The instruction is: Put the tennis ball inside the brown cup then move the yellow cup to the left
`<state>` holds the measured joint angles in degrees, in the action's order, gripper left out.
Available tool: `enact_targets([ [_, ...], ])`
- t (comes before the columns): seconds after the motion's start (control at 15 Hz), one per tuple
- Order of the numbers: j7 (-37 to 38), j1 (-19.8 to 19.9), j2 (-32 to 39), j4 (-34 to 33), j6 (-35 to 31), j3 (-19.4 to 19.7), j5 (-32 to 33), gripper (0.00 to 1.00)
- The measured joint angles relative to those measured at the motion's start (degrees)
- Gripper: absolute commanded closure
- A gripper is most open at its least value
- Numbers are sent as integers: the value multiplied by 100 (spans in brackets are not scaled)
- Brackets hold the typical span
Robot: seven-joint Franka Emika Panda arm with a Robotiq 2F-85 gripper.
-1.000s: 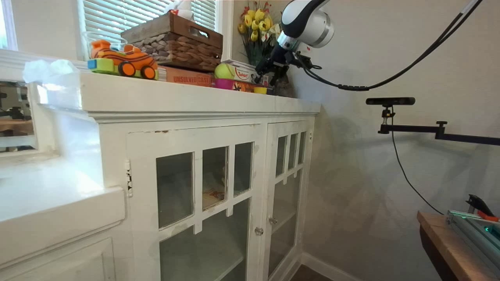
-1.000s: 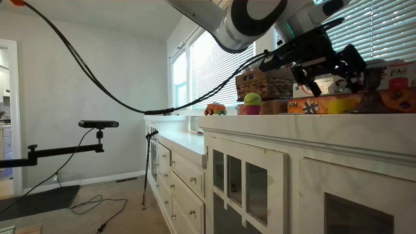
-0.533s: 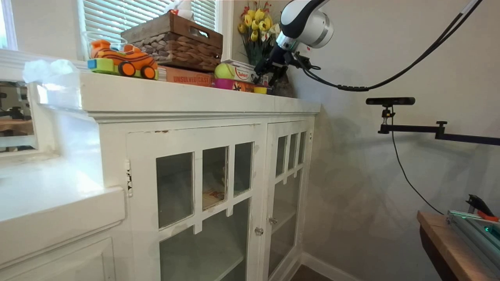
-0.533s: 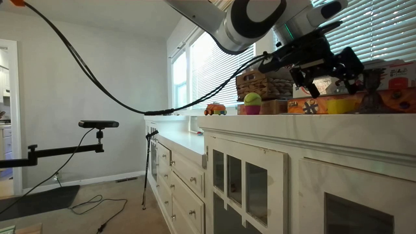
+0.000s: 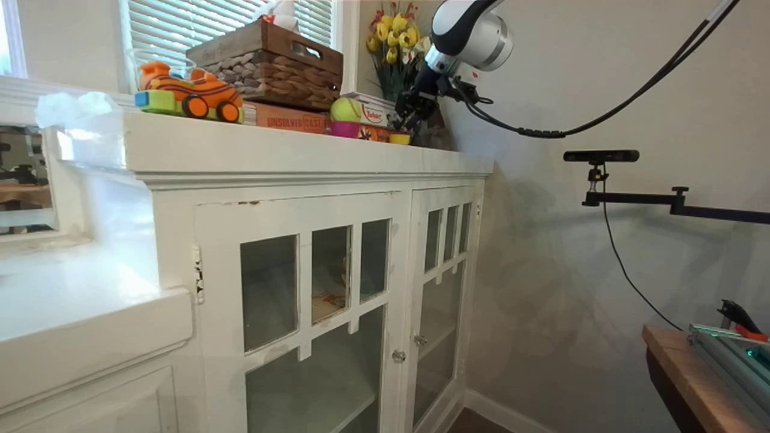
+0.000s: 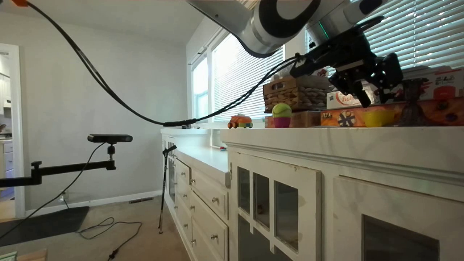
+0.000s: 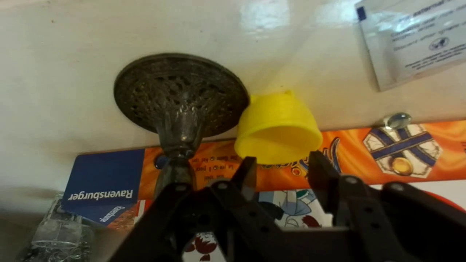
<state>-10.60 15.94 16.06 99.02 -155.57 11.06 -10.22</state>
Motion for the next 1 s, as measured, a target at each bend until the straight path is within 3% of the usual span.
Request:
enact_targets([
  [0.07, 0, 5, 2, -15, 0, 0, 3, 43],
  [0.13, 0, 6, 5, -20, 0, 0, 4, 42],
  [0.53, 0, 4, 135, -25, 31, -67, 4, 2],
  [0.6, 0, 4, 165, -23, 55, -87, 4, 0],
  [0.8, 0, 2, 242, -22, 88, -145, 4, 0],
  [0.87, 0, 2, 259, -22, 91, -160, 4, 25],
  [1.0, 0, 2, 281, -22, 92, -183, 4, 30],
])
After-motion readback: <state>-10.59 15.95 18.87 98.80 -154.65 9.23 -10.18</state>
